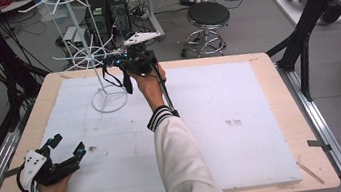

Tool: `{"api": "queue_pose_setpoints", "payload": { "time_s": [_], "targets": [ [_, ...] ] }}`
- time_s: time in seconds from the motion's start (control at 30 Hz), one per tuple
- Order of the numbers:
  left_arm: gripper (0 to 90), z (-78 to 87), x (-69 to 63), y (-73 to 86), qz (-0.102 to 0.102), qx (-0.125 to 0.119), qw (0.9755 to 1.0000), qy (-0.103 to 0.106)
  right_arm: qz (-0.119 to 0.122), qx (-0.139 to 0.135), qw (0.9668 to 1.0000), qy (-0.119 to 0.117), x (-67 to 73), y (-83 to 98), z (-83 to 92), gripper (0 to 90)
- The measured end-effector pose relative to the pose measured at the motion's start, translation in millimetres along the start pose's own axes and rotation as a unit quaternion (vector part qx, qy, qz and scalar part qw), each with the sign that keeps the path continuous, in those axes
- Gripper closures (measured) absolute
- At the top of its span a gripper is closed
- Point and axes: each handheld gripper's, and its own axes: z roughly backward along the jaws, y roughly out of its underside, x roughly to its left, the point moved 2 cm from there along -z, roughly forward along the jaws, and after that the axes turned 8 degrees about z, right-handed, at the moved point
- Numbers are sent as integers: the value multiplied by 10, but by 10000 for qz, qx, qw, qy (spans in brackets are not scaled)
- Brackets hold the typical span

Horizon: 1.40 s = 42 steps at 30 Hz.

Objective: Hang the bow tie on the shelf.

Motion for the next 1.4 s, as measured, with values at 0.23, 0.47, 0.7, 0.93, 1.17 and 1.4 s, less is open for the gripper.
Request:
{"api": "queue_pose_setpoints", "payload": {
  "time_s": [0.23,0.47,0.7,0.93,1.17,1.4],
  "targets": [
    [137,2,0,-2,-2,22,10000,-5,-16,81,10000,16,-28,45,-66,870],
    [137,2,-3,-1,8,3,10000,-7,53,134,9999,77,-36,56,-77,821],
    [137,2,-1,-1,-5,16,10000,-5,126,191,9996,162,-43,50,-53,802],
    [137,-7,-5,-1,12,5,10000,-15,217,257,9992,236,-33,10,42,740],
    [137,-7,-6,-1,-5,14,10000,-25,244,96,9980,570,-7,-62,223,279],
    [137,-6,-7,-1,-1,7,10000,-24,488,146,9976,471,92,-94,646,106]
  ]
}}
